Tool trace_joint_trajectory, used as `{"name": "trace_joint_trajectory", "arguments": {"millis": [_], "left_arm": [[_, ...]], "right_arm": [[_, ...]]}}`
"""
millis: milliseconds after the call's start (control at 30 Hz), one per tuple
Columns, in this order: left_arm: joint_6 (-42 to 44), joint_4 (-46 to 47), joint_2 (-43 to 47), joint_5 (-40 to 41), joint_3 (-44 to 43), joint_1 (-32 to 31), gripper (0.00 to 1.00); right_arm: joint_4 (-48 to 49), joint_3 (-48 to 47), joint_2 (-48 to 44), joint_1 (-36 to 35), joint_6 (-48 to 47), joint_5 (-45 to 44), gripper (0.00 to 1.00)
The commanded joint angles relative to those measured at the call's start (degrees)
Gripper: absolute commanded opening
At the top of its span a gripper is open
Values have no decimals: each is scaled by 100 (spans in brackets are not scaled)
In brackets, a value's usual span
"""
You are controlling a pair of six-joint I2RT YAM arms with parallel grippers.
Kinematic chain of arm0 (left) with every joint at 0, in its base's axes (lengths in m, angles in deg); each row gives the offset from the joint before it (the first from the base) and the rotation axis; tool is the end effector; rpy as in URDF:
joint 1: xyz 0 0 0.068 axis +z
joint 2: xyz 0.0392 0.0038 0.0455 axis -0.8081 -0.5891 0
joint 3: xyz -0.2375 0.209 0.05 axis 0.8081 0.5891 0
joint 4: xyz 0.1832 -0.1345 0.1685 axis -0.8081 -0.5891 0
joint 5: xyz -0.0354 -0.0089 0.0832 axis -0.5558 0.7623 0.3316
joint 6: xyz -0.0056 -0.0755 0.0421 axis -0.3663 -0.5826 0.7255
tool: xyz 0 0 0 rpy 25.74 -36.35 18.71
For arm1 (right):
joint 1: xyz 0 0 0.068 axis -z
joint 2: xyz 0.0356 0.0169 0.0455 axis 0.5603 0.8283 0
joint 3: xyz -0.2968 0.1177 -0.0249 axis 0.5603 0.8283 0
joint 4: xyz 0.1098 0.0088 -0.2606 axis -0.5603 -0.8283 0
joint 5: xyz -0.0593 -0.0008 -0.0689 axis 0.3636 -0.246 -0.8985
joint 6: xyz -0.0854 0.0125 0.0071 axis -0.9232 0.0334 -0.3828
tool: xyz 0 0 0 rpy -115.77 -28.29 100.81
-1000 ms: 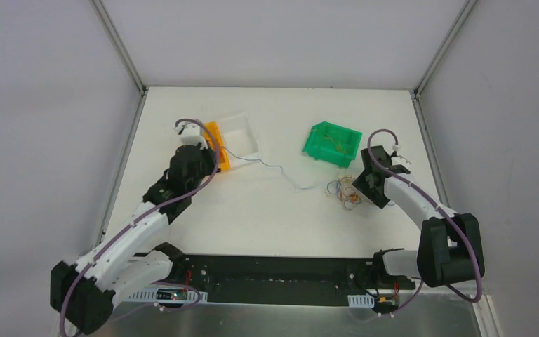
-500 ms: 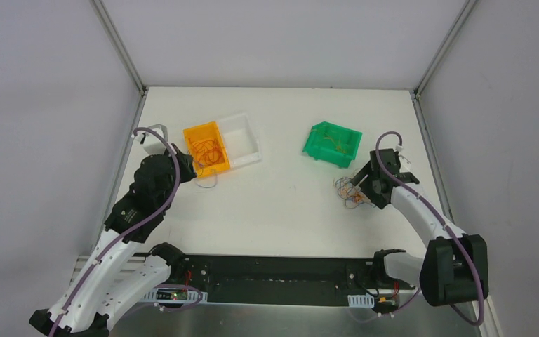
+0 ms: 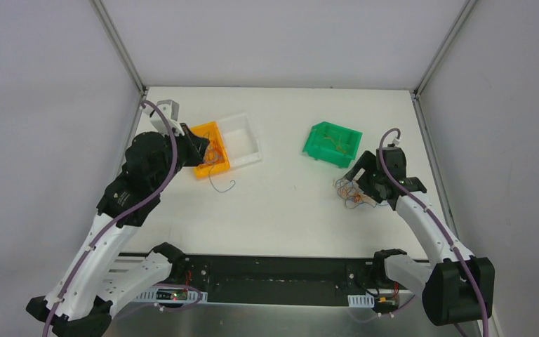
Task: Untangle the cables
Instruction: Place the cable in the bin.
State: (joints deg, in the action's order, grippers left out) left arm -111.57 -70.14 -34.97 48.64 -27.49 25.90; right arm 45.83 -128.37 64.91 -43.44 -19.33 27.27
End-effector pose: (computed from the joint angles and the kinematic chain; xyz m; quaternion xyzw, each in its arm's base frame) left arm 0.1652 -0.0744 0.4521 -0.0209 0.7481 -0.2337 0.6208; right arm 0.2411 0.0370 0.2401 0.1431 0.9115 0.1025 0.3718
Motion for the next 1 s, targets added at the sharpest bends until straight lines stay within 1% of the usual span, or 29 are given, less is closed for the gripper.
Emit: {"name": "trace_joint_trajectory", "arguments": {"millis": [0, 267, 633, 967], "left_arm": [[251, 140, -466, -359, -573, 26, 0], [473, 311, -1345, -18, -1338, 32, 0], [634, 683, -2760, 206, -2056, 93, 0], [623, 1019, -3839, 20, -2184, 670, 0]], "right_arm": [[276, -105, -190, -41, -45, 353, 86], [312, -159, -244, -39, -82, 405, 87], [307, -180, -414, -41, -91, 406, 87], [346, -90, -530, -39, -34, 515, 87]]}}
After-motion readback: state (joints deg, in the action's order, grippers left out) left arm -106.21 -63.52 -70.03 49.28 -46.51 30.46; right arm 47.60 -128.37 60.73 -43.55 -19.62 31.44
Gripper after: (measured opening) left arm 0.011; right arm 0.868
